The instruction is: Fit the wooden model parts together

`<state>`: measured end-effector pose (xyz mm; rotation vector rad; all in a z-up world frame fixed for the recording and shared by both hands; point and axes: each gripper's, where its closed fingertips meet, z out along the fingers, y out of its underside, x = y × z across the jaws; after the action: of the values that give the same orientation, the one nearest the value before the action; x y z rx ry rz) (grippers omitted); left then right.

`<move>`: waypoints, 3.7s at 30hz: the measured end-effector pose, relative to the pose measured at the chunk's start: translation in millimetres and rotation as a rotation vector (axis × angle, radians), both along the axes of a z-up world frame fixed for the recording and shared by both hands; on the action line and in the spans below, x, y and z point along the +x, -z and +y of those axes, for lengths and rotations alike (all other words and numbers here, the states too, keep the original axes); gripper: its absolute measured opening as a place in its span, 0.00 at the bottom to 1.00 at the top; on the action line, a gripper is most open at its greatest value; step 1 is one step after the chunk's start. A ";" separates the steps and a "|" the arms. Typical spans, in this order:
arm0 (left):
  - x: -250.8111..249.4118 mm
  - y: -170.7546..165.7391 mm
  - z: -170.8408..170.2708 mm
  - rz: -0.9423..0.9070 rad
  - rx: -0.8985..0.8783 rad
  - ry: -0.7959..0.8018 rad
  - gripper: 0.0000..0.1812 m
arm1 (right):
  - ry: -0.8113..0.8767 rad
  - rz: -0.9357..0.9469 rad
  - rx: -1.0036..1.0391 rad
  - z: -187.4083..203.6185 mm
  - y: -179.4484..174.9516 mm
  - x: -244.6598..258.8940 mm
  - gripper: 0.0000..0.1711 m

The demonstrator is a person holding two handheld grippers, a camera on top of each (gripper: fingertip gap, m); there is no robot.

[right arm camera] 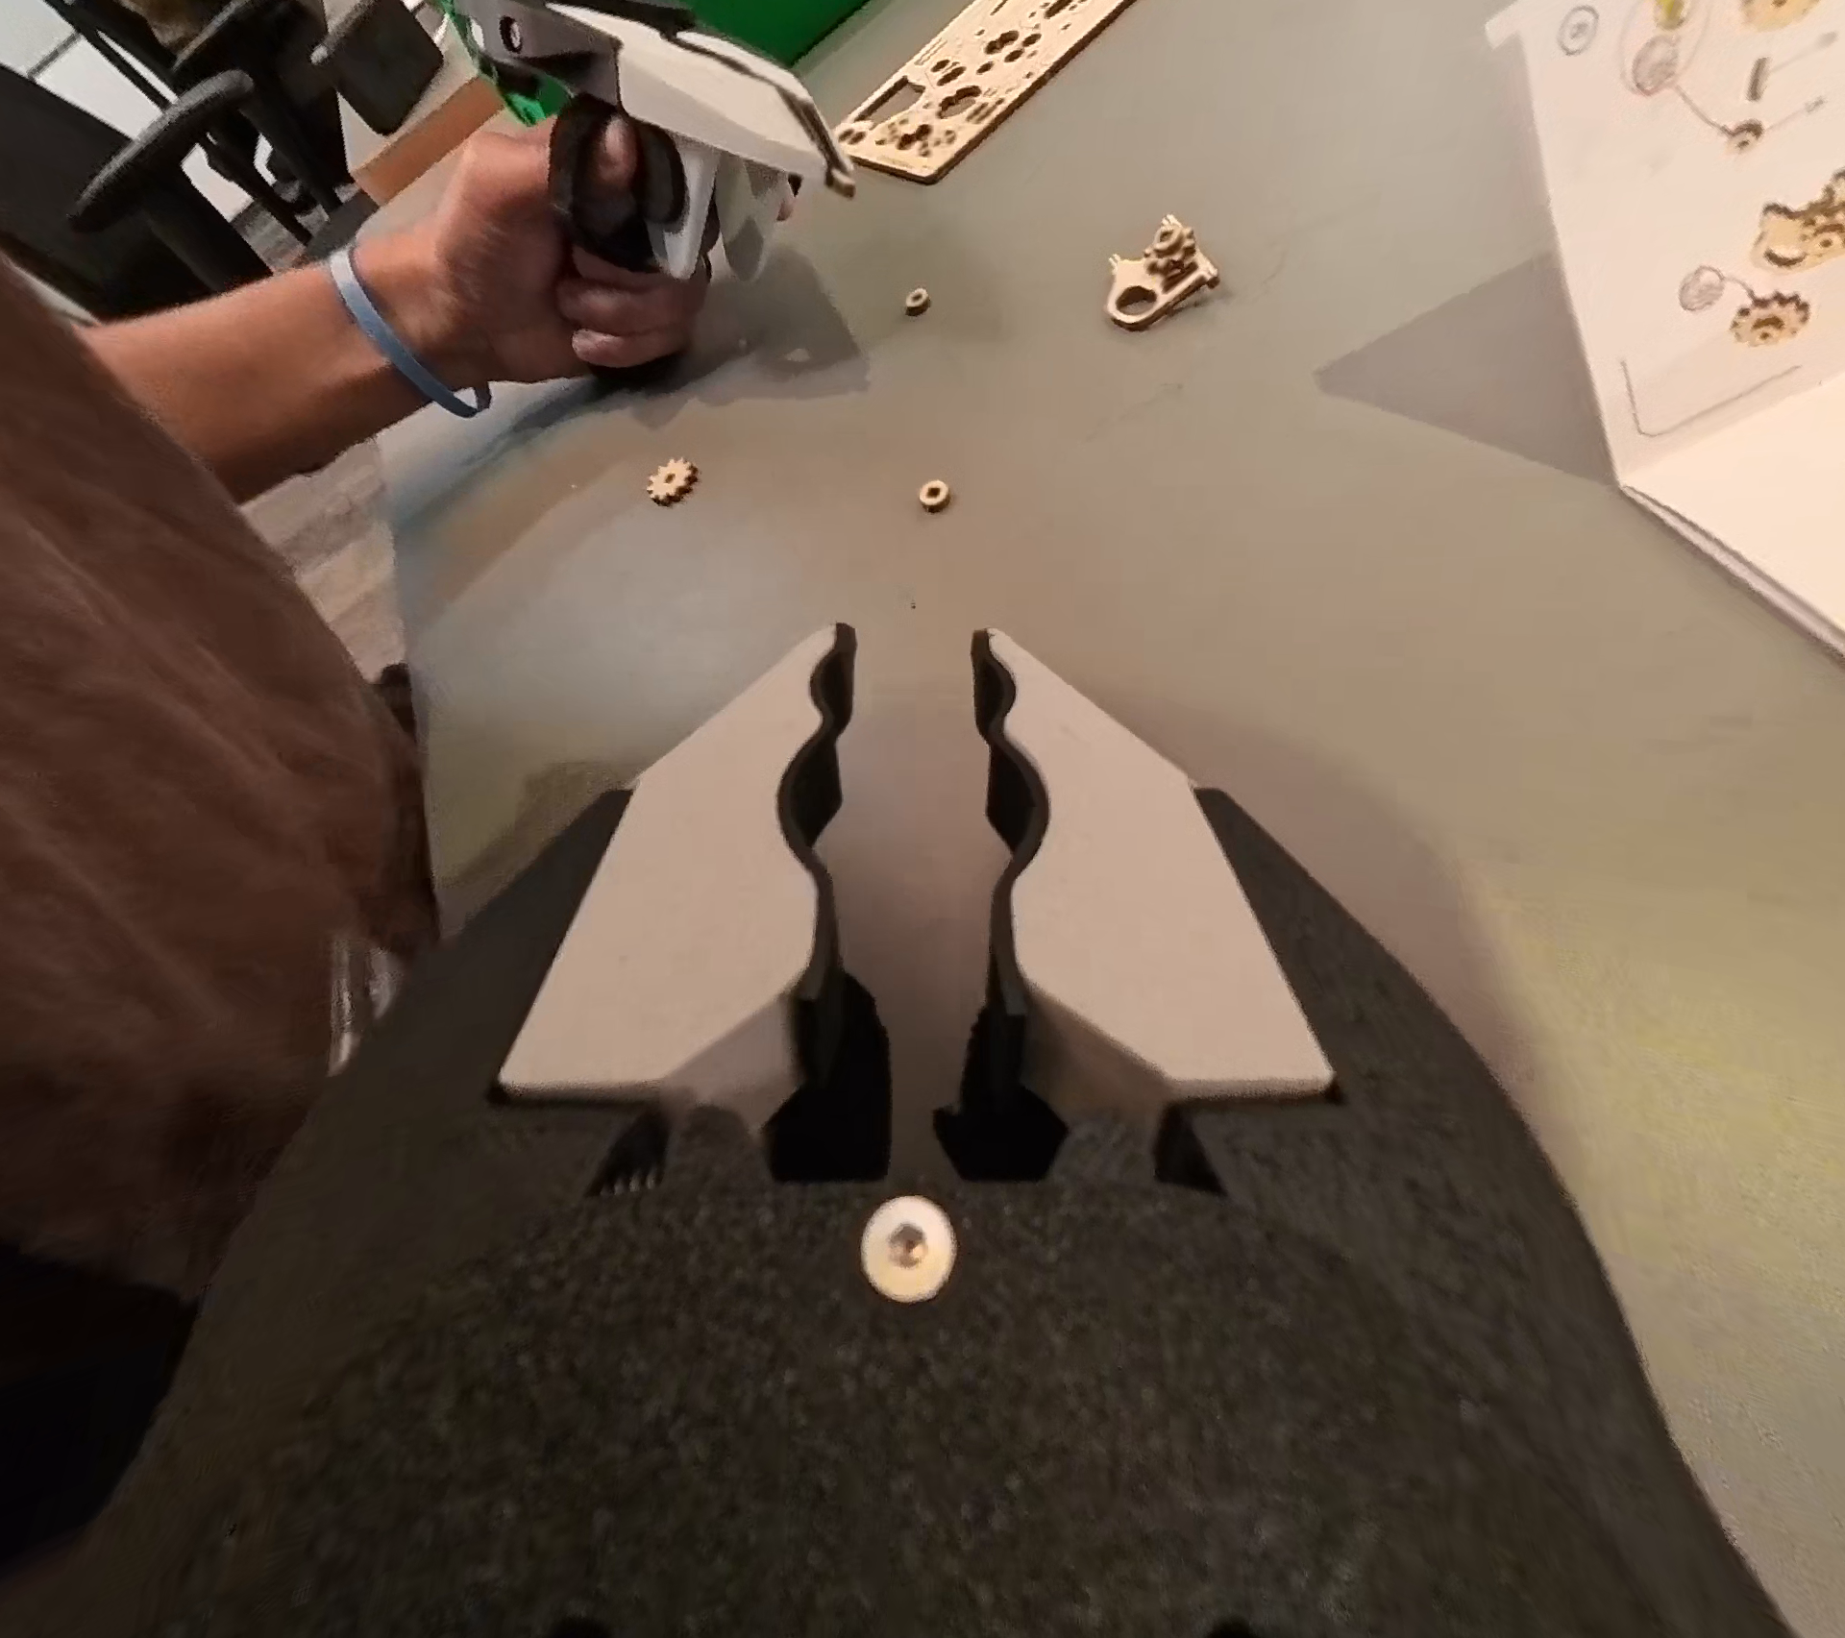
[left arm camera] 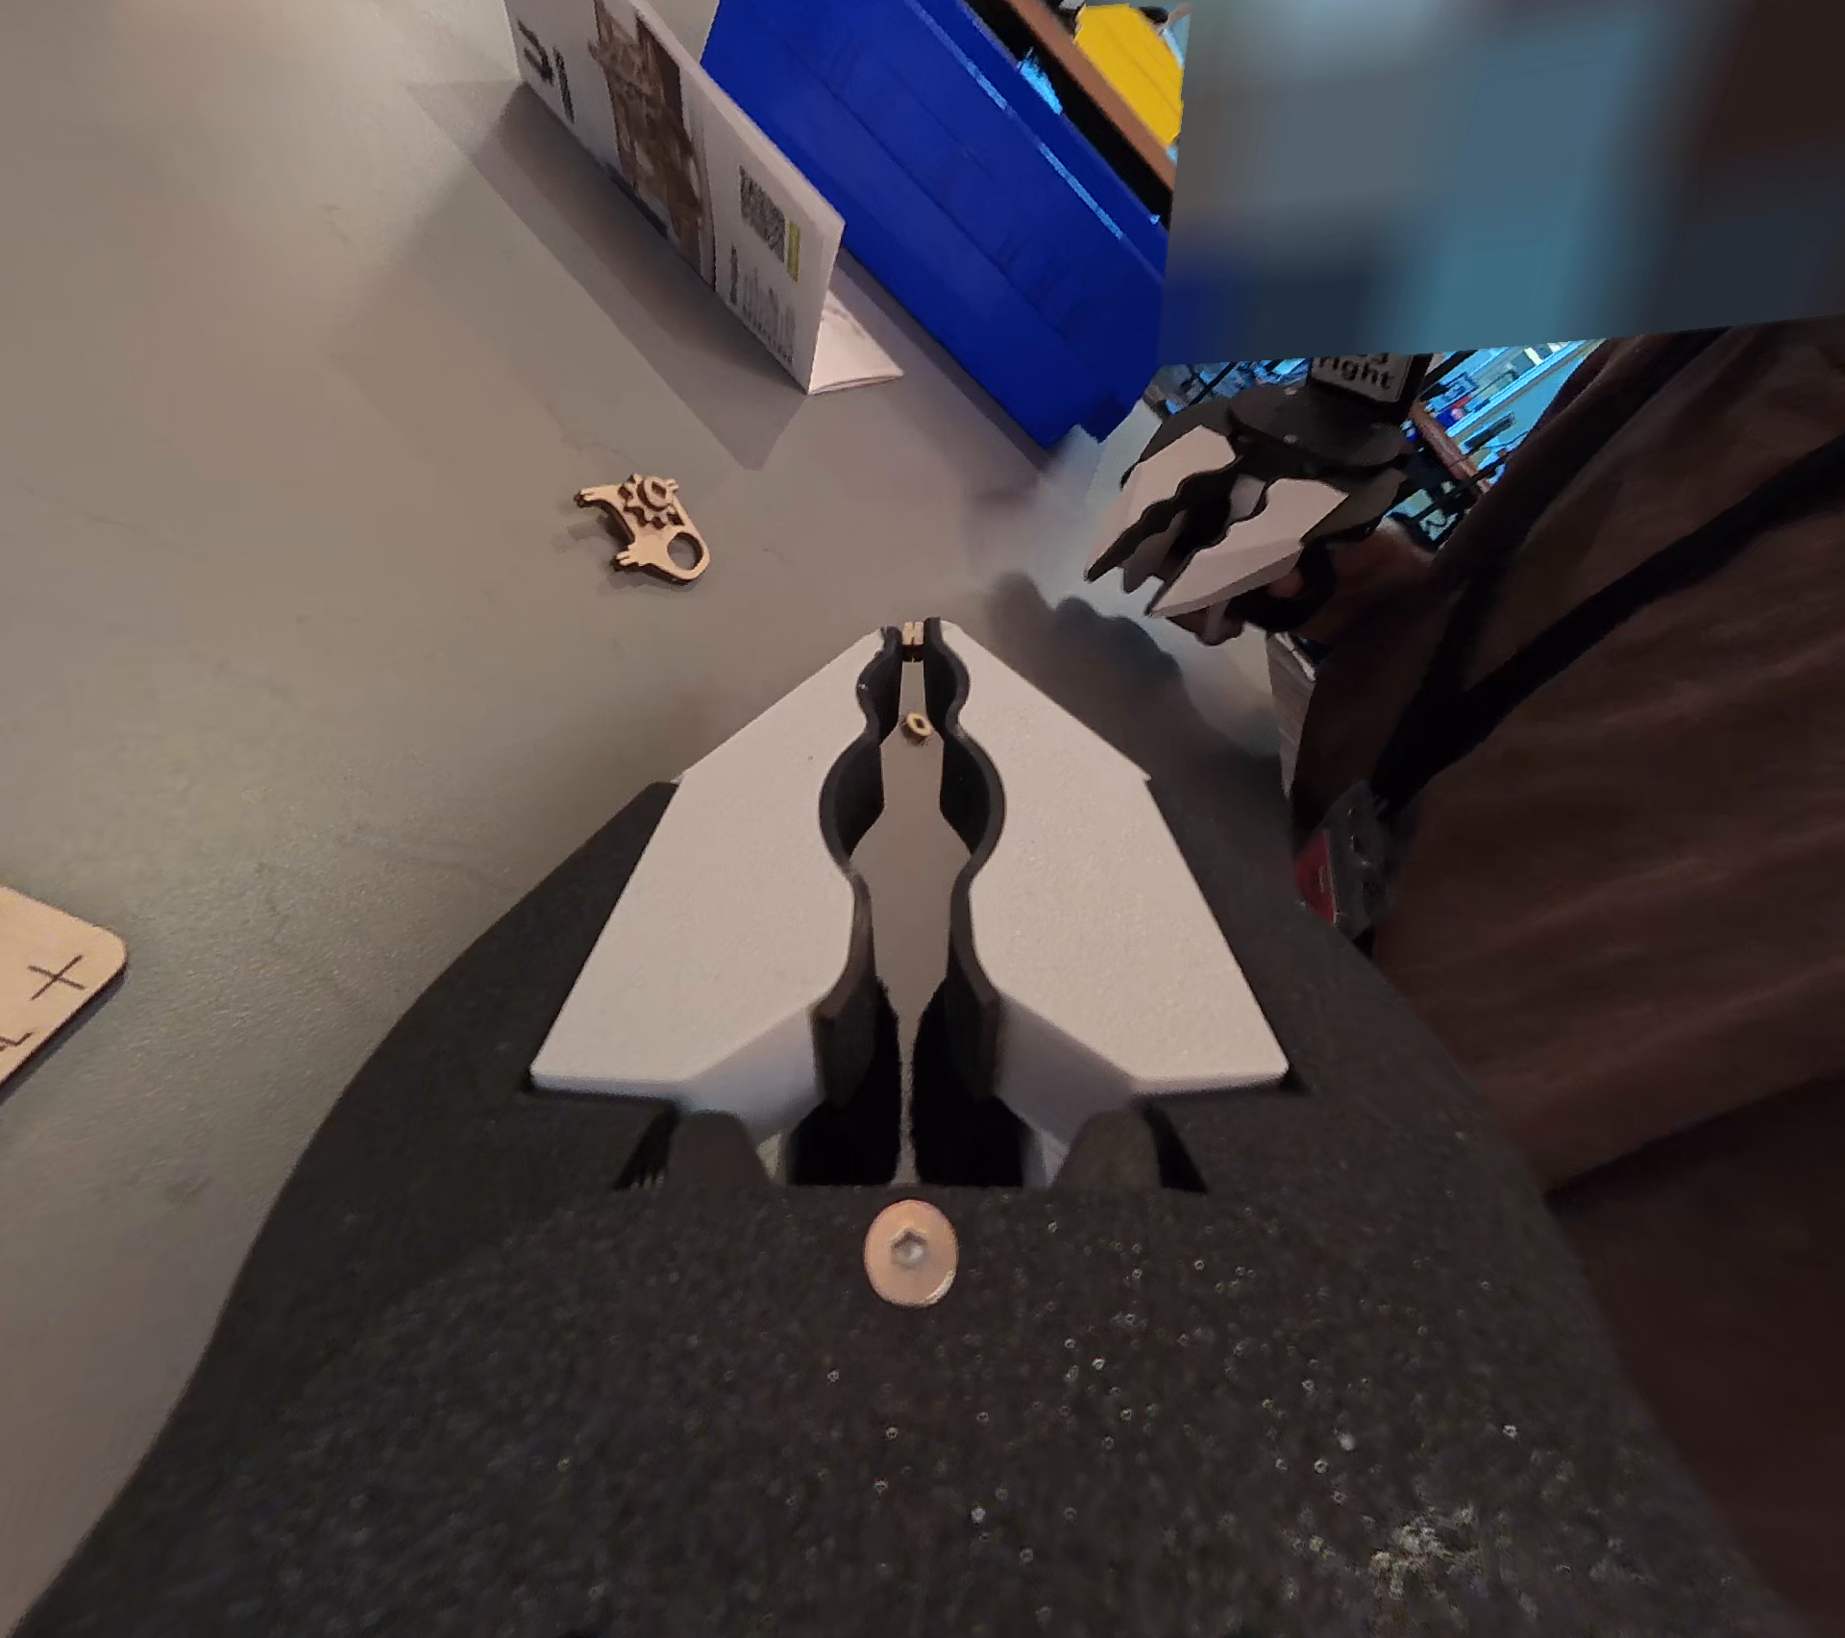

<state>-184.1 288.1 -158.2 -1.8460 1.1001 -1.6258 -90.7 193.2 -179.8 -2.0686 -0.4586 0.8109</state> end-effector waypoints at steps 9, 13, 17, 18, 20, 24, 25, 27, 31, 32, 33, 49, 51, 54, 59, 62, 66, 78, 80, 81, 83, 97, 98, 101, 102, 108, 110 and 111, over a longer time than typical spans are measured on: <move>-13.3 -7.3 -25.1 -0.008 0.060 0.042 0.01 | -0.156 -0.341 0.081 23.9 27.4 -40.0 0.10; -25.5 -24.9 -23.0 -0.024 0.132 0.018 0.01 | -0.192 -0.422 0.108 35.6 34.8 -49.9 0.11; -34.5 -41.2 -14.1 -0.093 0.228 -0.055 0.01 | -0.198 -0.472 0.207 53.4 21.0 -62.5 0.10; -36.5 -43.7 -12.0 -0.113 0.255 -0.078 0.01 | -0.201 -0.485 0.222 57.2 19.7 -64.6 0.10; -38.6 -48.3 -13.1 -0.152 0.291 -0.088 0.01 | -0.198 -0.493 0.232 62.2 18.8 -66.6 0.11; -41.5 -57.9 -21.7 -0.203 0.399 -0.102 0.01 | -0.187 -0.426 0.259 60.0 7.2 -70.4 0.11; -40.8 -59.3 -24.7 -0.206 0.407 -0.098 0.01 | -0.189 -0.395 0.275 57.7 1.1 -72.8 0.11; -39.2 -62.8 -30.1 -0.222 0.421 -0.094 0.01 | -0.190 -0.340 0.308 52.3 -10.3 -75.2 0.11; -33.4 -70.7 -38.7 -0.265 0.505 -0.087 0.01 | -0.193 -0.237 0.355 38.3 -26.5 -74.5 0.11; -31.2 -70.8 -43.1 -0.271 0.532 -0.078 0.01 | -0.193 -0.222 0.357 34.8 -28.8 -73.5 0.11; -28.8 -70.0 -48.2 -0.271 0.554 -0.069 0.01 | -0.188 -0.200 0.364 32.2 -33.1 -72.6 0.11; 3.8 -86.6 -101.7 -0.375 0.314 0.128 0.01 | -0.276 0.166 0.471 -1.4 -100.5 -76.0 0.09; 5.9 -88.8 -101.7 -0.387 0.301 0.130 0.01 | -0.293 0.188 0.463 -4.4 -101.9 -76.7 0.08; 5.4 -91.0 -100.3 -0.399 0.285 0.129 0.01 | -0.305 0.181 0.469 -7.0 -101.9 -79.8 0.07; 5.5 -88.1 -100.9 -0.385 0.291 0.148 0.01 | -0.297 0.180 0.471 -7.1 -102.1 -83.6 0.05; 4.9 -87.2 -101.4 -0.380 0.300 0.152 0.01 | -0.299 0.173 0.462 -6.5 -99.8 -86.1 0.04; 0.6 -85.4 -103.9 -0.374 0.301 0.164 0.01 | -0.311 0.182 0.464 -8.1 -100.7 -91.8 0.04; -2.6 -83.9 -111.7 -0.369 0.305 0.200 0.01 | -0.340 0.166 0.471 -13.4 -99.4 -101.5 0.04; -2.8 -84.1 -112.8 -0.370 0.307 0.203 0.01 | -0.336 0.175 0.467 -12.9 -100.3 -101.0 0.04; -2.9 -83.9 -113.3 -0.369 0.307 0.206 0.01 | -0.331 0.180 0.465 -12.2 -100.8 -100.4 0.04; -2.3 -82.9 -113.4 -0.364 0.312 0.207 0.01 | -0.331 0.180 0.463 -12.2 -100.4 -99.1 0.04; -2.0 -78.6 -115.4 -0.344 0.318 0.221 0.01 | -0.343 0.187 0.452 -13.8 -99.5 -101.5 0.03; -2.0 -78.1 -115.3 -0.342 0.316 0.222 0.01 | -0.344 0.185 0.450 -13.7 -98.7 -101.5 0.03; -2.1 -76.3 -112.7 -0.329 0.318 0.215 0.01 | -0.341 0.136 0.457 -10.4 -93.0 -95.5 0.04; -2.4 -75.3 -109.1 -0.315 0.316 0.201 0.01 | -0.302 0.078 0.453 -1.1 -84.9 -85.8 0.04; -7.1 -50.5 -70.5 -0.116 0.255 0.054 0.01 | -0.251 -0.497 0.141 43.8 28.2 -41.8 0.15; -9.2 -43.0 -64.9 -0.068 0.271 0.032 0.01 | -0.256 -0.477 0.089 48.1 34.9 -53.4 0.15; -10.0 -40.8 -63.4 -0.051 0.286 0.025 0.01 | -0.266 -0.480 0.074 47.9 39.0 -57.5 0.15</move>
<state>-194.2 224.7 -117.4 -1.6044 1.2638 -1.4348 -148.2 241.1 -218.8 -2.1545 -1.0267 0.4257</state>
